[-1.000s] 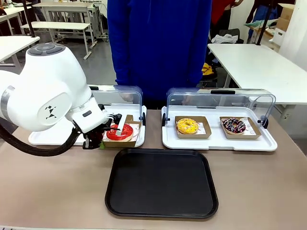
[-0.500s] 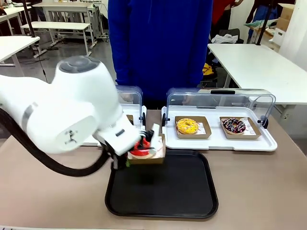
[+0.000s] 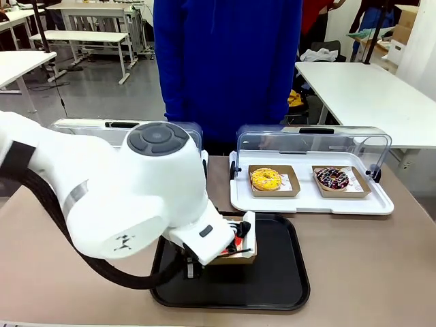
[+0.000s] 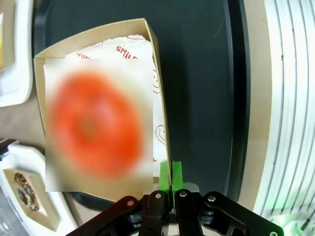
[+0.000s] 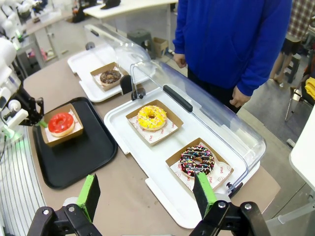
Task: Move the first donut from the left to the tray.
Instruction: Pick up the Paper togo box containing the Donut indicated by the person and place it on the Handle tray.
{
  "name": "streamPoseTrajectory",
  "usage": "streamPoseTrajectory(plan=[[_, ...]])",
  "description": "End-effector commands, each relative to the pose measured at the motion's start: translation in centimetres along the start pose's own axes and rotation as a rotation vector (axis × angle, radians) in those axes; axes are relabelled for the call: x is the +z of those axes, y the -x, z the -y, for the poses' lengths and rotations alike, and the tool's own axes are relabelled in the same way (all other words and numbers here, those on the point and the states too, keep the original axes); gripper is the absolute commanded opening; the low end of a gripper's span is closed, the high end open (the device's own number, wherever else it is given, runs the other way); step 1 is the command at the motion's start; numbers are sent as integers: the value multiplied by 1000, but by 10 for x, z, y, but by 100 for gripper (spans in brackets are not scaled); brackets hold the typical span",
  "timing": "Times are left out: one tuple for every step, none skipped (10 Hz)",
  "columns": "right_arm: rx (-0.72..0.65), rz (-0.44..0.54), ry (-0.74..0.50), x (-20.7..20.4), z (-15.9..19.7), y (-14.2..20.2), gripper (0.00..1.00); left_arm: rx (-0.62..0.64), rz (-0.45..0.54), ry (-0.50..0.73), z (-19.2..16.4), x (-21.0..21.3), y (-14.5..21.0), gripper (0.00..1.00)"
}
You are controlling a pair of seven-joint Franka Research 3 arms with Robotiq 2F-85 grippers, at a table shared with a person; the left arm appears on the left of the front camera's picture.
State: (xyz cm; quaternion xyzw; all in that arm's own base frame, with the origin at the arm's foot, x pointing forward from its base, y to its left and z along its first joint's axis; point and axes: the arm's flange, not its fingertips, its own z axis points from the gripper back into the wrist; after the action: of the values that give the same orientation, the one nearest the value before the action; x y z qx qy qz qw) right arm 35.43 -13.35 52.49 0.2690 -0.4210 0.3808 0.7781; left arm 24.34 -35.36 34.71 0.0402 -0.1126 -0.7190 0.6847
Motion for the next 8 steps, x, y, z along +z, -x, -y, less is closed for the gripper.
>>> streamPoseTrajectory(plan=[[22,38,-3,-1,2,-3,100,8,-14,-24,0,-10,-9,2],[22,38,-3,-1,2,-3,100,-4,-25,-17,3,-16,-10,2],[22,38,-3,-1,2,-3,100,-6,-26,-17,6,-18,-10,2],[22,38,-3,-1,2,-3,100,-7,-36,-12,9,-21,-11,2],[22,38,-3,-1,2,-3,100,-12,-45,0,10,-26,-13,2],[22,38,-3,-1,2,-3,100,-14,-52,18,10,-32,-14,2],[22,38,-3,-1,2,-3,100,-13,-65,32,9,-38,-16,2],[22,38,-3,-1,2,-3,100,-9,-77,44,7,-43,-17,2]])
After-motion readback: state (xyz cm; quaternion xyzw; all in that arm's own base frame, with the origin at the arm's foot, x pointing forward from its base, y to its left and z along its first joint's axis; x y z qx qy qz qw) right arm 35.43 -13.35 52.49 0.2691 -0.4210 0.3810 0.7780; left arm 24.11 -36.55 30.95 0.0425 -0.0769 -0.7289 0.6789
